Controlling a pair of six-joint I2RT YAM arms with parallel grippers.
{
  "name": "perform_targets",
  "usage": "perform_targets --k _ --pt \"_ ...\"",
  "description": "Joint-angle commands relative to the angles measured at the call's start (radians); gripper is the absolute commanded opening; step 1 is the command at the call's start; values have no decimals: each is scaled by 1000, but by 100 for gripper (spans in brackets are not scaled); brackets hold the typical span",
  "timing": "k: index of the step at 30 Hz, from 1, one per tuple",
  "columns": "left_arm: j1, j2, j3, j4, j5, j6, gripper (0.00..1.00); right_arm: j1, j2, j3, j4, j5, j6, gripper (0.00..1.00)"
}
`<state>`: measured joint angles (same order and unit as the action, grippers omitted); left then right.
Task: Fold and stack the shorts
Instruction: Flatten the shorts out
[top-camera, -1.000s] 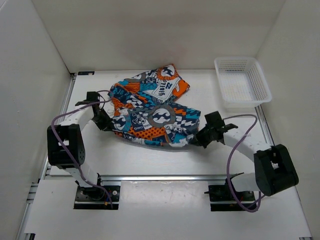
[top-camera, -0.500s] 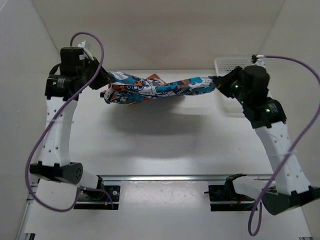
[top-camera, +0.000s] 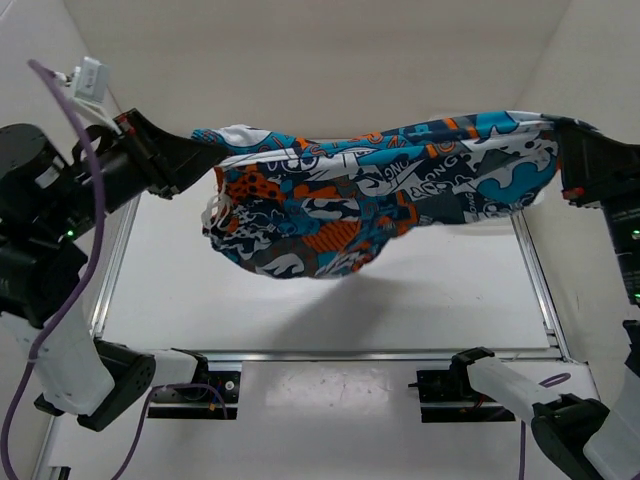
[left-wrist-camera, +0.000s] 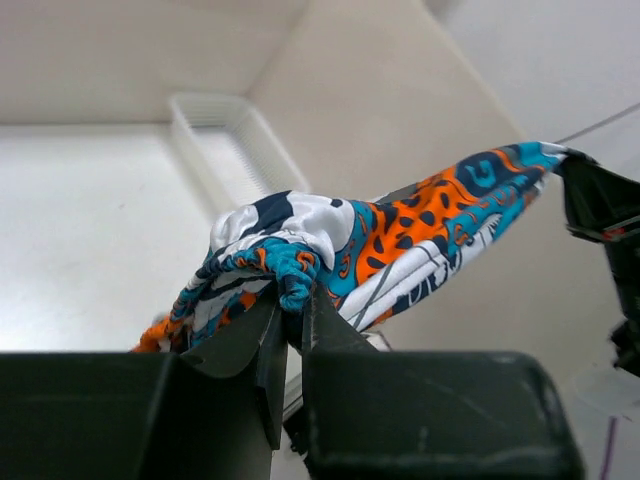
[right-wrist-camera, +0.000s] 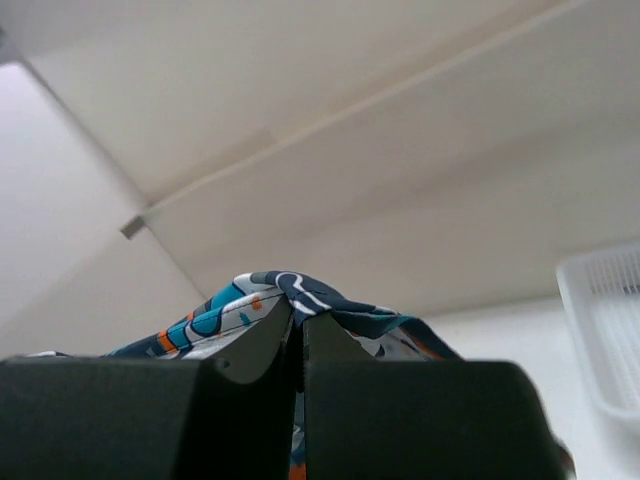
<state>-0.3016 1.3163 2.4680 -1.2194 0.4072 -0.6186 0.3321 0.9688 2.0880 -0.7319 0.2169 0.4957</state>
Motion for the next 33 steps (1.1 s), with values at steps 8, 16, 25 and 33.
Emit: perform_targets --k 8,16,25,33 --pt "13 -28 -52 -2 -44 -21 10 -2 136 207 -15 159 -100 0" --pt "61 -39 -542 153 -122 11 10 -2 294 -32 95 193 -155 0" --pt "197 334 -692 291 -131 85 10 -11 717 -149 262 89 -229 0" --pt "272 771 -450 311 -91 85 10 -71 1270 265 149 -89 -192 0"
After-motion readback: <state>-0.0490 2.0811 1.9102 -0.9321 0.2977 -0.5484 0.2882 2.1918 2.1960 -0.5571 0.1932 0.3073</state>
